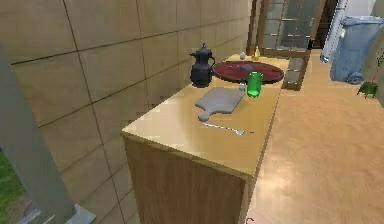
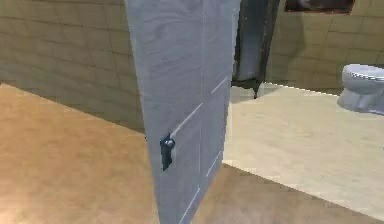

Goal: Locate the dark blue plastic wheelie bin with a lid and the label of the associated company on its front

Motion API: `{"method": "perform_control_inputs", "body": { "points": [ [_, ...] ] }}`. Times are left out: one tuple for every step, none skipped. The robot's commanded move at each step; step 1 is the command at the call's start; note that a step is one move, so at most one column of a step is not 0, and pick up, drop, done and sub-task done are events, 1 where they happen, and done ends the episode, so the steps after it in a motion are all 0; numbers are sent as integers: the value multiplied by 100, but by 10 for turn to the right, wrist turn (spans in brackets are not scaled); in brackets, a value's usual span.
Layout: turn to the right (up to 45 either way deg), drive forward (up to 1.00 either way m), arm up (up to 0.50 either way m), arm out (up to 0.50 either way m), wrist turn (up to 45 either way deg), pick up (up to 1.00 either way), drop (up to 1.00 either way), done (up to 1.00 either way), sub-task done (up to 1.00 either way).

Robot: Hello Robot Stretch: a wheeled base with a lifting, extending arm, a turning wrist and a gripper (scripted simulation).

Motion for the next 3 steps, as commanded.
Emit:
{"method": "perform_control_inputs", "body": {
  "points": [
    [330,0,0,0,0,0,0,0,0],
    [30,0,0,0,0,0,0,0,0],
    [240,0,0,0,0,0,0,0,0]
  ]
}}
